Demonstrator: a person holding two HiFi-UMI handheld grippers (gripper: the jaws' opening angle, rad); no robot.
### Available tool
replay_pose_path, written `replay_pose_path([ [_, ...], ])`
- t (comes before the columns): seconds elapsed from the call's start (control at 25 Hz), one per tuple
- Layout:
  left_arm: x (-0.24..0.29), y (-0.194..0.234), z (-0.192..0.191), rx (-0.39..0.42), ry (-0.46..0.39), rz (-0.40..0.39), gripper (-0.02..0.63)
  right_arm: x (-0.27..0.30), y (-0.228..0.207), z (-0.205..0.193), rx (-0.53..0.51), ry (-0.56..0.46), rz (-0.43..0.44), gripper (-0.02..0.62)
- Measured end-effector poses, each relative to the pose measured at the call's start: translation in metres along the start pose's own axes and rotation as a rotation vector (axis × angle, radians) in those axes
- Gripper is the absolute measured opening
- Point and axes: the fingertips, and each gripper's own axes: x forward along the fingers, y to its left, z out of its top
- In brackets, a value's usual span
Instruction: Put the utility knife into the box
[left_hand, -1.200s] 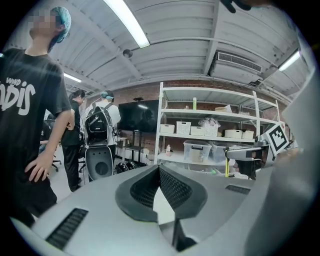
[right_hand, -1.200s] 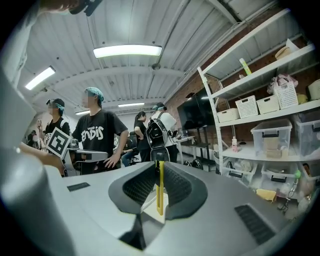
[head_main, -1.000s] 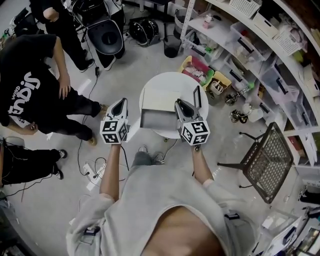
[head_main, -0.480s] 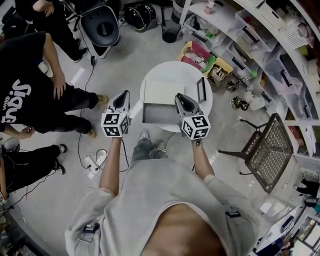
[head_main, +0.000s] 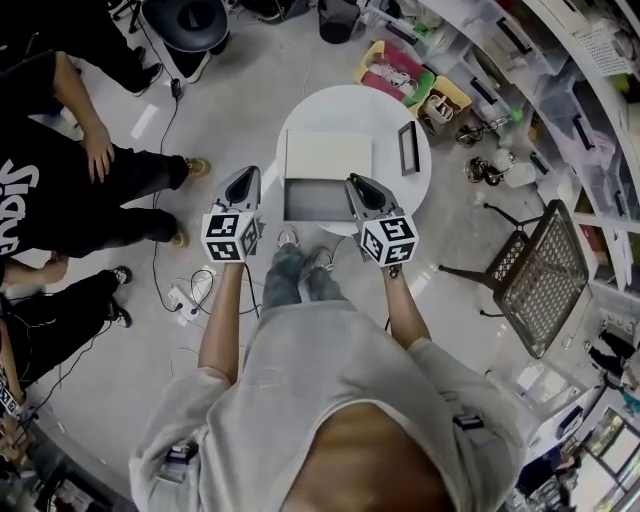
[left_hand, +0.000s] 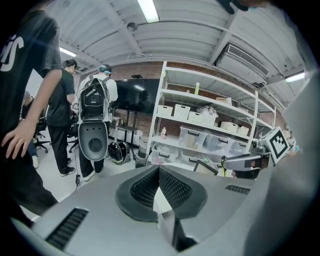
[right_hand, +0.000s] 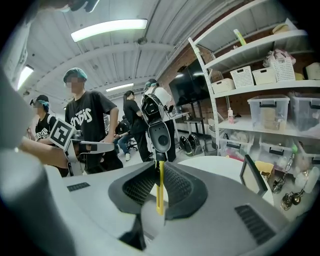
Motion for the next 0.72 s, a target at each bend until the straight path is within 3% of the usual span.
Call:
replay_pose_path([
  [0.36,0.004,-0.005,-0.032,-0.032,0.059,-0.014,0.020,0.001,0.001,-0.042,0.021,0.094,0.003,0.069],
  [0.72,0.004,-0.001,-0.048,-0.059,0.077,-0.013,0.019,0.016,0.013,-0.080,-0.109,0.241,0.061,0.069],
])
